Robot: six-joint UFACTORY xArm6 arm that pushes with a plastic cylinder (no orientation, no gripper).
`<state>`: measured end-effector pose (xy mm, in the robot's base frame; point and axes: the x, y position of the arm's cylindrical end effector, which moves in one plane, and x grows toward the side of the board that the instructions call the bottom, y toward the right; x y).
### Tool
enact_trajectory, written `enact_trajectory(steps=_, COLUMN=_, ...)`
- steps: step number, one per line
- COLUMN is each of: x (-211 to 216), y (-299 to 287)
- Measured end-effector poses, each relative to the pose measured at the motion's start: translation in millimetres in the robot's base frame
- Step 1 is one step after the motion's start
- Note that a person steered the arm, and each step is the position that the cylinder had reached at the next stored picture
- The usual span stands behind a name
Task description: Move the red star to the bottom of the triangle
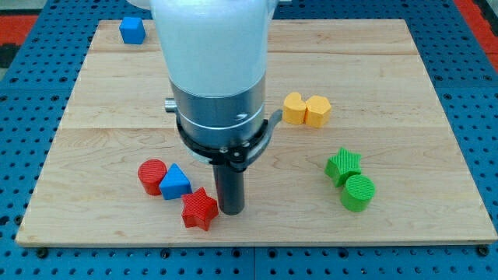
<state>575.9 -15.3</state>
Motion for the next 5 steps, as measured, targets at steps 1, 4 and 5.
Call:
enact_trajectory(steps=1, x=38.4, y=-22.4)
enact_trajectory(steps=4, x=-40.1, y=-75.8)
enact_trajectory(steps=5, x=-10.7, y=-83.1)
